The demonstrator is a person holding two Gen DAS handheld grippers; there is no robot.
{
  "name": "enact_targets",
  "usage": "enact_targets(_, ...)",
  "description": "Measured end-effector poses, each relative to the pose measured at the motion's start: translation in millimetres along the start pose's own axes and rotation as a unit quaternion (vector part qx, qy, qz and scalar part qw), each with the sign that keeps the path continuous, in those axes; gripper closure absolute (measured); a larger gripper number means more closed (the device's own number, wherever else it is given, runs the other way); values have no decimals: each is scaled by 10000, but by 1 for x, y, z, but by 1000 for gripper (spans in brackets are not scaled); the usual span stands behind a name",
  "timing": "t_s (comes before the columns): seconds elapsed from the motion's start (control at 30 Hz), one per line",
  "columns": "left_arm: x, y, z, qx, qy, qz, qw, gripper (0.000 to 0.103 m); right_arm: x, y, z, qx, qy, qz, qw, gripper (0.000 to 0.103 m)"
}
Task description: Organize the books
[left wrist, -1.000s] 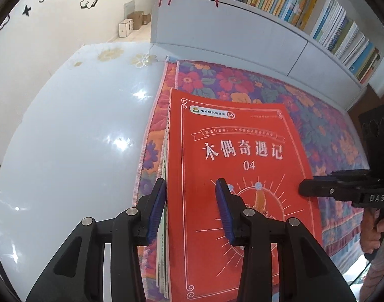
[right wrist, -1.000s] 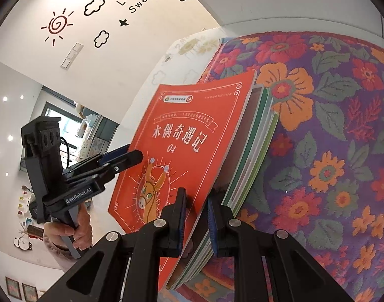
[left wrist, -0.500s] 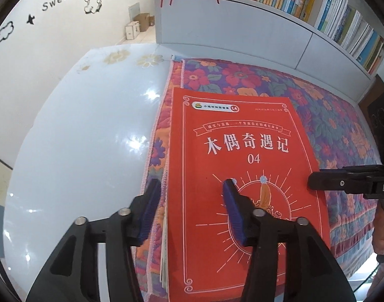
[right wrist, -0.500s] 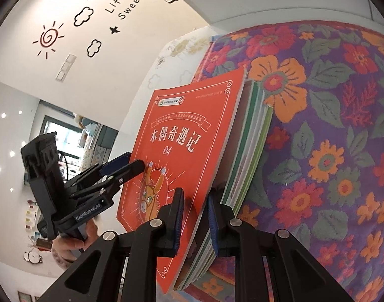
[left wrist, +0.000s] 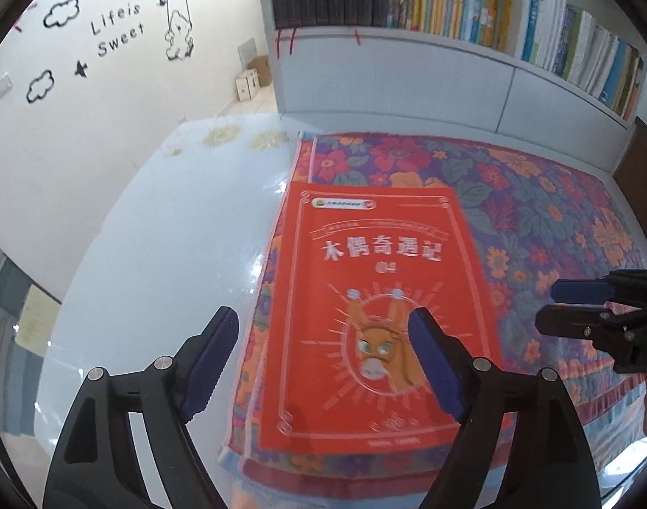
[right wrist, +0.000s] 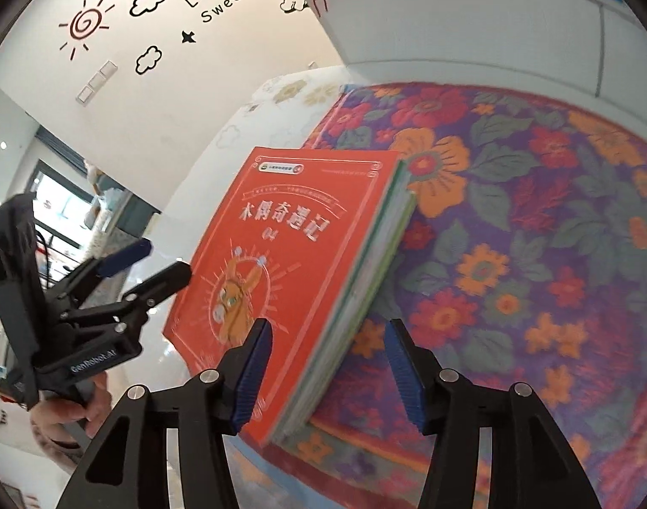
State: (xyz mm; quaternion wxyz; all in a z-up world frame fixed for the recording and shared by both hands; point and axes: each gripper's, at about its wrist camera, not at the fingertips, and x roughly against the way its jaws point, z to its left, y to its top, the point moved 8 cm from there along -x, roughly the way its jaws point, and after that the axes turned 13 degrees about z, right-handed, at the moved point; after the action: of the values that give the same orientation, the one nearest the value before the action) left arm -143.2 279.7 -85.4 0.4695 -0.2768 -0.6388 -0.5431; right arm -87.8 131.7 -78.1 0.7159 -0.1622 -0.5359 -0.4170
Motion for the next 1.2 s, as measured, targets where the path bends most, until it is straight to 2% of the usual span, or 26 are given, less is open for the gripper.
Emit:
enact_targets(0.1, 14, -7, -17, -20, 59, -166, 9998, 14, 18, -22, -2, 233, -363, -114, 9990, 49)
enact_targets(0.17, 23, -14, -32, -89, 161, -266, 9995, 12, 33, -38, -5, 256, -432, -273, 9984, 47)
enact_targets(0.23, 30, -21, -45, -58, 186, -381, 9991, 9, 46, -54, -11, 172, -403, -472, 9979, 31)
enact_targets(0.27, 33, -26, -53, -21, 124, -432, 9990, 4, 55, -65, -15, 99, -395, -631, 9972, 28)
enact_targets(0.37, 39, -41, -82, 29, -98, -511, 9986, 1, 76, -96, -27, -8, -525, -1012, 9935, 28)
enact_targets(0.57, 35, -73, -131, 258, -105, -614, 9977, 1, 106, -140, -42, -117, -638, -1437, 9875, 22)
enact_targets(0.67, 23, -90, -154, 240, -157, -436, 9986, 1, 115, -156, -53, -175, -1129, -1636, 9799, 21)
enact_targets(0.8, 14, -106, -172, 160, -3, -317, 9994, 1, 115, -174, -65, -325, -1667, -1713, 9705, 21)
enact_targets(0.9, 17, -113, -176, 154, 174, -390, 9990, 1, 108, -183, -75, -490, -2102, -1684, 9618, 21)
enact_targets(1.2, 21, -113, -174, 156, 316, -555, 9978, 1, 96, -184, -79, -516, -1981, -1650, 9648, 21)
